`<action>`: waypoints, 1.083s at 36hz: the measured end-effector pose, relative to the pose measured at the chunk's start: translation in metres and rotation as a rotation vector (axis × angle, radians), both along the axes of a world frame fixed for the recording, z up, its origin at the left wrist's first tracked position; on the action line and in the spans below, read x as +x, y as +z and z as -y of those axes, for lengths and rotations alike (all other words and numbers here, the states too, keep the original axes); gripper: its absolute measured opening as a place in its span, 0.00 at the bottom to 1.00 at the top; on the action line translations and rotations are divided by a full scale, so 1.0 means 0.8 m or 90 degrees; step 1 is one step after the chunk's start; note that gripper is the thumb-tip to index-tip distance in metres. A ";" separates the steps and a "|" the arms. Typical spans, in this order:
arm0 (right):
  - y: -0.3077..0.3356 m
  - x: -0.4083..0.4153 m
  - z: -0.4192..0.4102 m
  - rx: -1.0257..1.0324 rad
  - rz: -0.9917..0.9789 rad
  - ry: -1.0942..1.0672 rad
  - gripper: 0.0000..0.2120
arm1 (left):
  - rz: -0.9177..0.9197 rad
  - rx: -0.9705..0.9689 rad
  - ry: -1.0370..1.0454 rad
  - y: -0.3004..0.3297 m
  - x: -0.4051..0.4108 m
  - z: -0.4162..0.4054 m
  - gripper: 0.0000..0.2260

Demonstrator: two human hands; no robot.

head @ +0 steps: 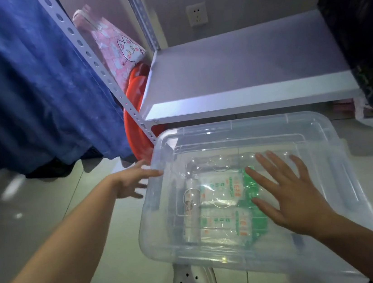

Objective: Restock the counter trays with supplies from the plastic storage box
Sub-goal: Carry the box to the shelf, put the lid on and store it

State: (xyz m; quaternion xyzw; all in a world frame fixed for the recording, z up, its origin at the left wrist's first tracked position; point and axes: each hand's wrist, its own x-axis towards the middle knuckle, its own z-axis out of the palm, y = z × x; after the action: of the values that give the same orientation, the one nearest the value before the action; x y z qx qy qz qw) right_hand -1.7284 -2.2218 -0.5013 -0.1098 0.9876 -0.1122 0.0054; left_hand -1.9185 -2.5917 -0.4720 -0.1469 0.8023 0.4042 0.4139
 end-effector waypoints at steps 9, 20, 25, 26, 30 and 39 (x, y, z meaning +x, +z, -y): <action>-0.003 -0.006 0.001 0.031 0.100 -0.019 0.39 | -0.001 -0.117 -0.003 0.025 0.002 -0.016 0.20; -0.015 -0.007 0.002 0.006 0.100 -0.045 0.37 | -0.032 -0.194 0.041 0.041 0.011 -0.053 0.20; -0.019 -0.007 -0.001 -0.005 0.088 -0.059 0.36 | -0.156 -0.277 0.035 0.042 0.011 -0.088 0.16; -0.019 -0.007 -0.002 -0.010 0.080 -0.062 0.36 | -0.201 -0.277 0.020 0.039 0.012 -0.098 0.18; -0.017 -0.006 -0.003 -0.021 0.059 -0.076 0.33 | -0.378 -0.306 -0.227 0.017 0.022 -0.152 0.34; -0.007 0.004 -0.006 -0.050 -0.009 -0.211 0.31 | -0.592 -0.341 -0.516 -0.070 0.153 -0.235 0.30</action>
State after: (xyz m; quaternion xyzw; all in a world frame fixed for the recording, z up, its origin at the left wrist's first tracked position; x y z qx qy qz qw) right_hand -1.7248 -2.2170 -0.5067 0.0539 0.9870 -0.1494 -0.0242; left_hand -1.7964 -2.4034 -0.5276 0.2579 0.9613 0.0246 0.0934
